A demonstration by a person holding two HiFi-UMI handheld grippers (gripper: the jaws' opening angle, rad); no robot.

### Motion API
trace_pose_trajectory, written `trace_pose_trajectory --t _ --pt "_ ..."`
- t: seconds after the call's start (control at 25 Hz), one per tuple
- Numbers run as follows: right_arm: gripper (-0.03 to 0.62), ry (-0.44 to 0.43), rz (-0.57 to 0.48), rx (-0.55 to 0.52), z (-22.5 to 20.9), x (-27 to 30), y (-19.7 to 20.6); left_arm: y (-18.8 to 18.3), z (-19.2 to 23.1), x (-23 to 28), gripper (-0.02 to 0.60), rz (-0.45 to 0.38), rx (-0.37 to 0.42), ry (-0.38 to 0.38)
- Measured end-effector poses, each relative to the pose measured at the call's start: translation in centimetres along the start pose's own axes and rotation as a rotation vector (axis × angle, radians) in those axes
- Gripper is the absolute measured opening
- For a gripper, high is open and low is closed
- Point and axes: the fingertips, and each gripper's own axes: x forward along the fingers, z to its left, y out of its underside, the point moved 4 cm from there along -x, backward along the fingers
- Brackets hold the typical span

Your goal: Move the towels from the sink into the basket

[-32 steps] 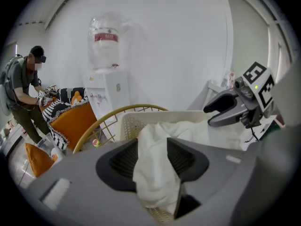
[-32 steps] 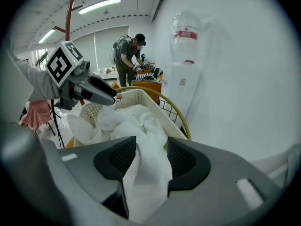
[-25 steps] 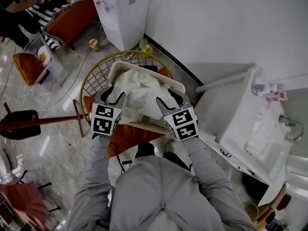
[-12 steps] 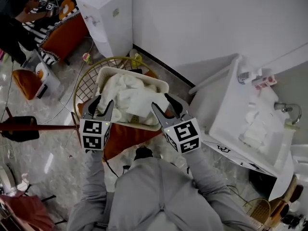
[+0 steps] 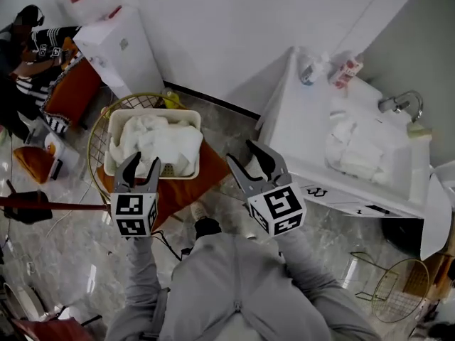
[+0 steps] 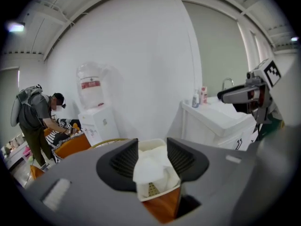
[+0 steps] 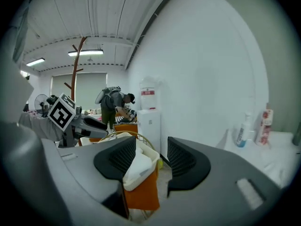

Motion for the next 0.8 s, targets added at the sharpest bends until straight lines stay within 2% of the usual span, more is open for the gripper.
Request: trace_pose_trajectory --t 0.32,0.8 --pt "0.19 0.21 -0.056 0.04 -5.5 -13.9 2.6 -3.5 -12.6 -0.7 0.229 -0.086 0.095 0.134" --pt "0.19 0.569 -0.107 0.134 -12.6 -33.9 6.6 -10.2 -32.1 -0.8 0.229 -0.203 0.276 0.429"
